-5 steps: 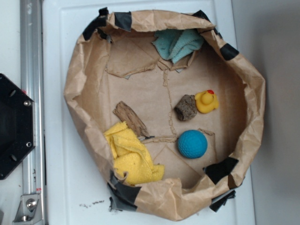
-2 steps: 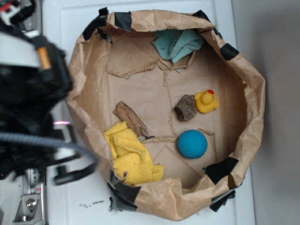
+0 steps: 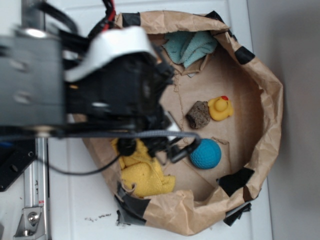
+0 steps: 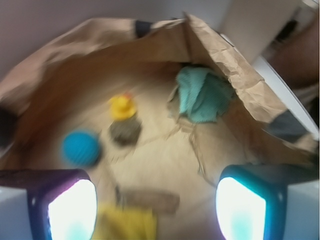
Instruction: Grab the blue cloth.
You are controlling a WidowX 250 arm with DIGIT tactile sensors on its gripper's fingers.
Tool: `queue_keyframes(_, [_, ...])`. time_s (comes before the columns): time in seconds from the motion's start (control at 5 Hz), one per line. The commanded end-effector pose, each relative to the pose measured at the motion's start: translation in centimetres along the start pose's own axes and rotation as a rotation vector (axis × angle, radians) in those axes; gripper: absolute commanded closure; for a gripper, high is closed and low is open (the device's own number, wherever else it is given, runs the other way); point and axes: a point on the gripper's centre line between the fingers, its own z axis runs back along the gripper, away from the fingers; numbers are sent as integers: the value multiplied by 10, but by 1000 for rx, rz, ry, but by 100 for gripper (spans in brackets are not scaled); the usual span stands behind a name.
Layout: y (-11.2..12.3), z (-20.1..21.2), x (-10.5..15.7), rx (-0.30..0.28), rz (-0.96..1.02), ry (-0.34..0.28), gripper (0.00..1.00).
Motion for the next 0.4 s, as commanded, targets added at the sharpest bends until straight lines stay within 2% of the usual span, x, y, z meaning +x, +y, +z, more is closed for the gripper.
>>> queue_keyframes(0.0, [19,-43,30,43,118,-102,0])
queue_keyframes(0.2, [31,-65,43,62,144,-92,0])
